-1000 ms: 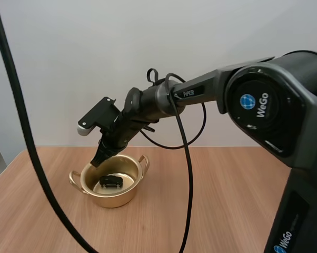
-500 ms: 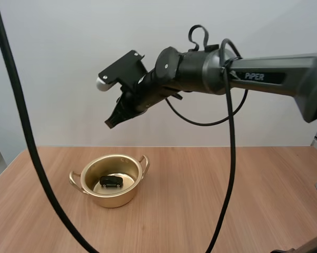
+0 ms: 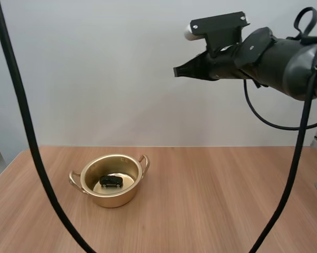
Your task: Open the pot, put the car inside, and close it
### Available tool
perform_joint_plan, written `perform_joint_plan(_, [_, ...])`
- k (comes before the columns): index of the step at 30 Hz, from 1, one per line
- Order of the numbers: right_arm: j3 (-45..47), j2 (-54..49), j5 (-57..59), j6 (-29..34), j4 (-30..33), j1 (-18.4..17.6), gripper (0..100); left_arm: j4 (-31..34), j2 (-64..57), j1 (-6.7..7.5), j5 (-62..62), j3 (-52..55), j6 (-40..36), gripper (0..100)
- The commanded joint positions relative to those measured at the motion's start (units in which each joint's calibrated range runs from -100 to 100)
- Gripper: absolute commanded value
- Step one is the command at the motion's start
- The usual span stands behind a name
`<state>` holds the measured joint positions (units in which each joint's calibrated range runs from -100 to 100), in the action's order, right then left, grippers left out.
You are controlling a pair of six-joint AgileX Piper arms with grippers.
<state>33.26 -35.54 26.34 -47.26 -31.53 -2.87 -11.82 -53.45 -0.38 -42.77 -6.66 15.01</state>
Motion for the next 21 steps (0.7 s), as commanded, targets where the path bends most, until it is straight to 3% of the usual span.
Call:
perform_joint_plan(1, [12.7, -9.6, -14.1, -2.3, -1.2, 7.7, 0, -0.2, 0.0, -0.03, -9.8, 0.4, -2.8, 0])
perform_joint_plan(11, [27.6, -26.0, -14.3, -4.4, -1.2, 7.7, 0, 0.5, 0.0, -0.03, -21.5, 10.4, -3.0, 0])
perform_joint_plan(21, [29.7, -29.2, -13.7, -2.3, -1.2, 7.7, 0, 5.4, 0.0, -0.03, -24.4, 23.1, -3.0, 0])
